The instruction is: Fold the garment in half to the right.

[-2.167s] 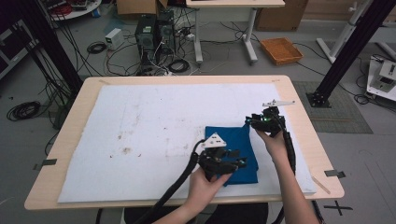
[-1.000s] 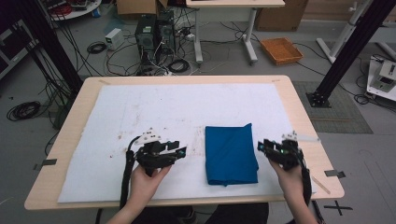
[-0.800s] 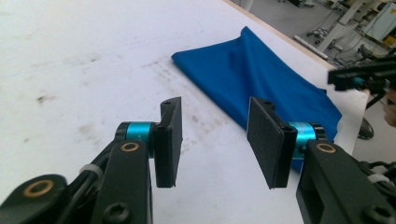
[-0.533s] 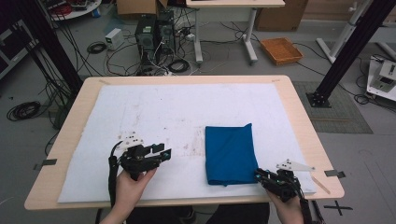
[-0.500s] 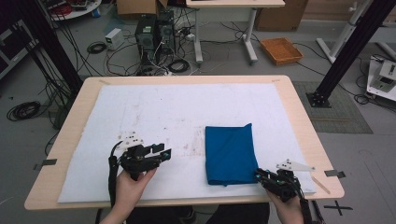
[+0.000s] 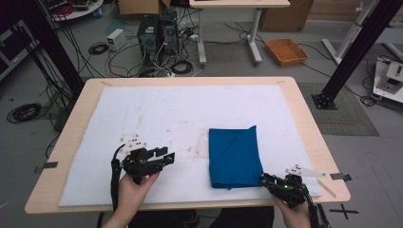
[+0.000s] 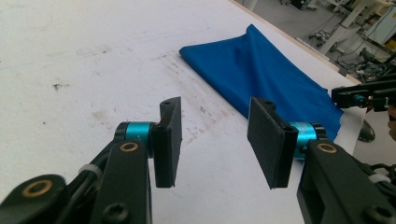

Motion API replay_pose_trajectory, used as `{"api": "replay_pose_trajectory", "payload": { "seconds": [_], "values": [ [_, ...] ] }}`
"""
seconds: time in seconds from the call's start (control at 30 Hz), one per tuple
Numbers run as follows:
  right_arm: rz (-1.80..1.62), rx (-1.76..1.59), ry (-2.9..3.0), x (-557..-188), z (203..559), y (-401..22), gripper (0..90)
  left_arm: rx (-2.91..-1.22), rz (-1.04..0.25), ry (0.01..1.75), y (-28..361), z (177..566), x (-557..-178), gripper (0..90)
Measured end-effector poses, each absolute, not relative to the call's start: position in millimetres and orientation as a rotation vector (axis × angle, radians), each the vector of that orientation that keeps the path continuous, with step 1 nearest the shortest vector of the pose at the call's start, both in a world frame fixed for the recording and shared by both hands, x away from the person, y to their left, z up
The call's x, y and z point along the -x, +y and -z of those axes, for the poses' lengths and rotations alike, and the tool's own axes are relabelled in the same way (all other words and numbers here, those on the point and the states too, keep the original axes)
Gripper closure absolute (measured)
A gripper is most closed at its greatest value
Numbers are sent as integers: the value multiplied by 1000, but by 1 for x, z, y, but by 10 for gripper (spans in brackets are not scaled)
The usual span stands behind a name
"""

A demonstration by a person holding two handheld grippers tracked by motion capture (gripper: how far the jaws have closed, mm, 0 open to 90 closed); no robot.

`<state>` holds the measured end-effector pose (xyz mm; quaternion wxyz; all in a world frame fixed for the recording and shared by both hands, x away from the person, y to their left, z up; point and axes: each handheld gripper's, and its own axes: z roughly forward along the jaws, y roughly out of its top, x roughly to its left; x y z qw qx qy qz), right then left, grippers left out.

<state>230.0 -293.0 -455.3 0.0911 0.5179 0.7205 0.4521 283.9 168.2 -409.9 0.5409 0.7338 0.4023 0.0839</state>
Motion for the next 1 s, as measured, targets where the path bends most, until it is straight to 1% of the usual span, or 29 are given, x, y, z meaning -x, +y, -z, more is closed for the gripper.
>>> {"api": "replay_pose_trajectory", "payload": {
  "seconds": [0.17, 0.27, 0.33, 0.43, 0.47, 0.5, 0.9, 0.93, 1.0],
  "values": [
    [-1374, -1530, 2109, -227, 452, -293, 726, -1744, -202, 954, 169, 410, -284, 551],
    [-1374, -1559, 2111, -229, 455, -294, 700, -1747, -194, 955, 166, 411, -284, 551],
    [-1357, -1556, 2124, -231, 457, -291, 711, -1763, -195, 945, 165, 412, -284, 551],
    [-1329, -1510, 2159, -232, 457, -287, 847, -1760, -191, 951, 163, 413, -284, 551],
    [-1327, -1496, 2158, -231, 456, -286, 880, -1761, -190, 951, 163, 413, -284, 551],
    [-1324, -1494, 2161, -230, 455, -287, 883, -1761, -189, 951, 163, 413, -284, 551],
    [-1298, -1544, 2120, -225, 455, -299, 879, -1769, -193, 945, 165, 413, -284, 551],
    [-1294, -1546, 2121, -224, 455, -299, 866, -1764, -193, 946, 165, 413, -284, 551],
    [-1297, -1533, 2107, -224, 454, -299, 776, -1774, -197, 932, 166, 412, -285, 534]
  ]
}}
